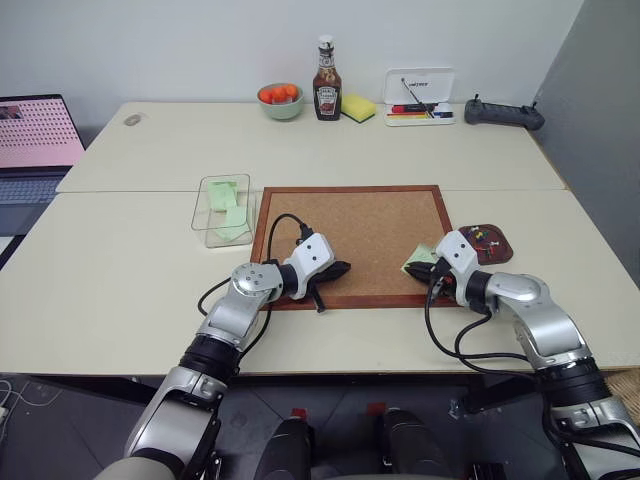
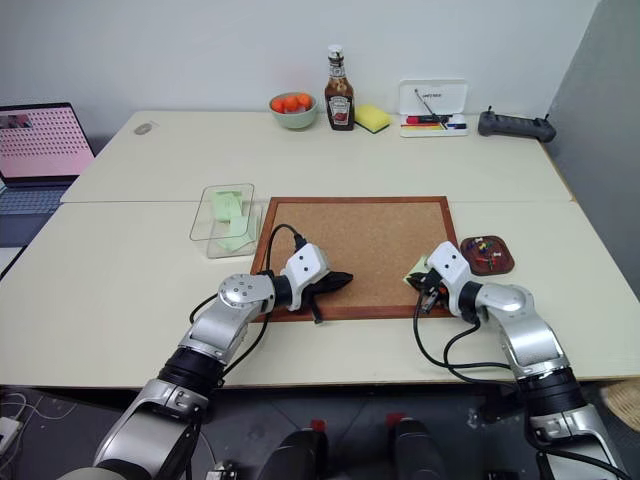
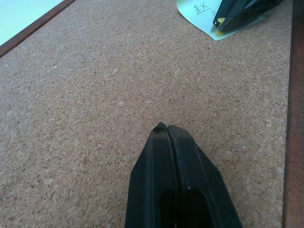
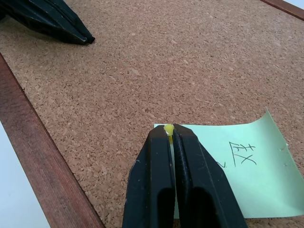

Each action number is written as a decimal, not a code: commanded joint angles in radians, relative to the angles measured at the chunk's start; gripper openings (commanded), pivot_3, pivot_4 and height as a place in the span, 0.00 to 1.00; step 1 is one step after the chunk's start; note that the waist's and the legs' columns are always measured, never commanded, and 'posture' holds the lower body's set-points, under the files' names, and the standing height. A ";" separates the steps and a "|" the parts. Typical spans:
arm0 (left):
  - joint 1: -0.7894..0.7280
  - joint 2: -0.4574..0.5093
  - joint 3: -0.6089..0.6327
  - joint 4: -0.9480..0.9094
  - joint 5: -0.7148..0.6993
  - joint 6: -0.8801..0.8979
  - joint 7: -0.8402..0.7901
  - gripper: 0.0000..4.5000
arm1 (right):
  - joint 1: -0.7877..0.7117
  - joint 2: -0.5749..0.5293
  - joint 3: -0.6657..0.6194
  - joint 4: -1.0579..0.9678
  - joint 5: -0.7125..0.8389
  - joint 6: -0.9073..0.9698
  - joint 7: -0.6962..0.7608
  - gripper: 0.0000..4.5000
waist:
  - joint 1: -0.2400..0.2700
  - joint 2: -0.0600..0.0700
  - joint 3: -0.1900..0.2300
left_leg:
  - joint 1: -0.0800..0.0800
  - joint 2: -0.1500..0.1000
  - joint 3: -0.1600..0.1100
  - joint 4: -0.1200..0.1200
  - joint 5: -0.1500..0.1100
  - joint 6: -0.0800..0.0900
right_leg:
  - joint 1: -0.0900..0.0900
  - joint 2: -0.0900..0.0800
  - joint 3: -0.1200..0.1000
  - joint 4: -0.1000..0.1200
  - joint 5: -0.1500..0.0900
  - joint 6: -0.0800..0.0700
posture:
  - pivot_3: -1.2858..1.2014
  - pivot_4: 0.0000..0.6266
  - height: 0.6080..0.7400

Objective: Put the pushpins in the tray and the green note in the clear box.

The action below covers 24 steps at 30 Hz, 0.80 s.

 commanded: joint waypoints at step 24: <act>0.010 -0.103 0.150 -0.193 -0.249 0.302 0.007 0.27 | -0.145 -0.028 0.008 -0.106 -0.052 -0.133 0.035 0.00 | 0.000 -0.002 0.002 | -0.006 0.000 -0.001 0.000 0.000 0.000 | -0.004 0.000 -0.001 -0.001 0.000 0.000 | 0.52 0.24 1.00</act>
